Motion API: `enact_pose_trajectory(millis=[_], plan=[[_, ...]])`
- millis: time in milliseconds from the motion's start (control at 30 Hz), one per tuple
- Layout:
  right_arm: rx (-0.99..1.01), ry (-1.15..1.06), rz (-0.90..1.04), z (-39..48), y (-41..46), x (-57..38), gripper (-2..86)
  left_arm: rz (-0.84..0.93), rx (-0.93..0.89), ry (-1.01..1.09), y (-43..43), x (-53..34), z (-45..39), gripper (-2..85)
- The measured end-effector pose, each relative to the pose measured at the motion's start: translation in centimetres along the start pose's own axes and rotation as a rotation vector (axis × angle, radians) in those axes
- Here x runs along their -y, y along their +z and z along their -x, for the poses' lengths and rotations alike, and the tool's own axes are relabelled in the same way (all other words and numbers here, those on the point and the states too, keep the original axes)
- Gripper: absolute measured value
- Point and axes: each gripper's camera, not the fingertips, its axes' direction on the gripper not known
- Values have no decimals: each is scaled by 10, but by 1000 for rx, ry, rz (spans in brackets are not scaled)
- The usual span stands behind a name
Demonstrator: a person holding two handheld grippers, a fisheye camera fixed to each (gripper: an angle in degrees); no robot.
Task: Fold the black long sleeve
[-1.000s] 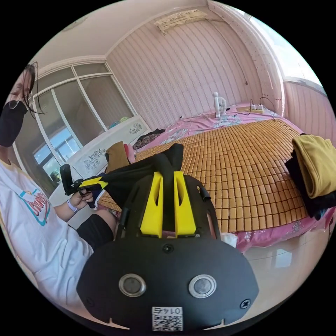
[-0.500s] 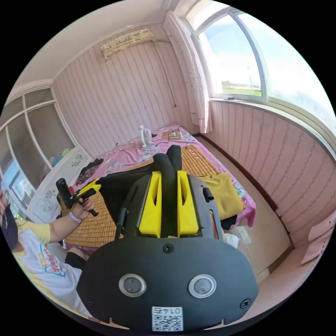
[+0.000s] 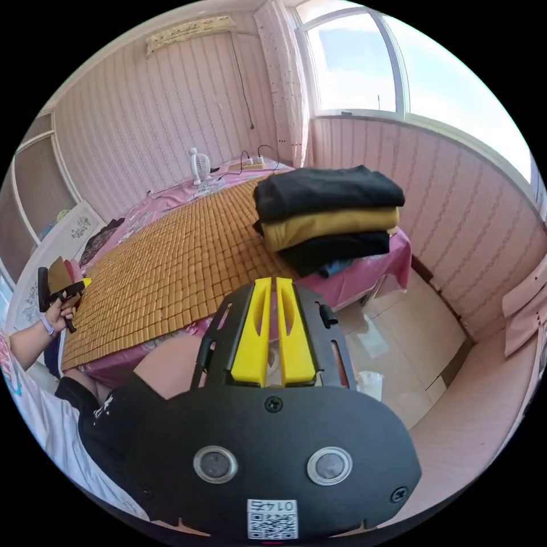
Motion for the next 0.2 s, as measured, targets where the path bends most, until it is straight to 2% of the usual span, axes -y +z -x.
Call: enact_pose_trajectory(millis=[67, 200], plan=[[88, -2, 96, 31, 6, -38, 1, -40, 96, -134, -50, -47, 21, -5], [48, -134, 121, 94, 11, -49, -2, -239, 251, -406, -153, -142, 56, -9]])
